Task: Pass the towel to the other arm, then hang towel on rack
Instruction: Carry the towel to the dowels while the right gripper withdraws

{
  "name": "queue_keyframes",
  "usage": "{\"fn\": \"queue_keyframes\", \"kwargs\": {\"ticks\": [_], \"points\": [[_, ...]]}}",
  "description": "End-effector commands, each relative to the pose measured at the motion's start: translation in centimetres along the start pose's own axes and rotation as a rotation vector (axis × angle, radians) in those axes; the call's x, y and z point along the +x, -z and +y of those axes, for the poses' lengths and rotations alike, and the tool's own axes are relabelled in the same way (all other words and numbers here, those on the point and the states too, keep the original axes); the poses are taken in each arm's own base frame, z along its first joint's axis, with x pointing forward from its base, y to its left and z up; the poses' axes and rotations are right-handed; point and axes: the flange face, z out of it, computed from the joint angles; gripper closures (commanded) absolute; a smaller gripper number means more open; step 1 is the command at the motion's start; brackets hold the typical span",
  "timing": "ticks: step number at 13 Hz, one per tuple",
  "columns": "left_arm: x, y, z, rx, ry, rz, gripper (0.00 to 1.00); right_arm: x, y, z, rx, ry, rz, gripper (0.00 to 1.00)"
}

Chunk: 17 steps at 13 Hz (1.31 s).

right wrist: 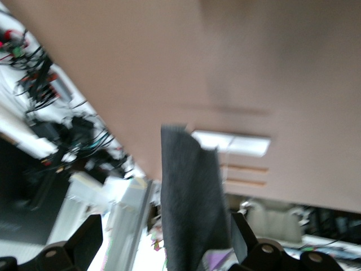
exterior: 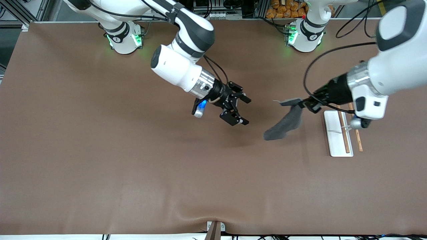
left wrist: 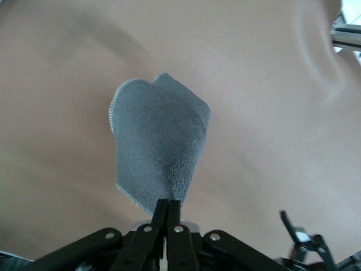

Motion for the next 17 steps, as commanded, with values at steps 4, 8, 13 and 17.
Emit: {"fn": "queue_keyframes", "kwargs": {"ticks": [4,8,13,17], "points": [[9.2,-2.9,-5.6,0.144,-0.102,0.001,1.0,3.9,7.0,-0.7,-0.356,0.16,0.321,0.0],[15.9,-3.3,-11.7,0.186,-0.197,-0.022,1.0,7.7,14.1,-1.8,-0.615,0.324,0.439,0.0],[20.0,-3.4,-18.7,0.18,-0.297,-0.117,1.0,12.7,24.9,-4.6,-0.79,0.588,0.519,0.0],[21.4,-2.4,-22.1,0.169,-0.323,-0.152,1.0,16.2,34.1,-6.6,-0.853,0.79,0.465,0.0]]}}
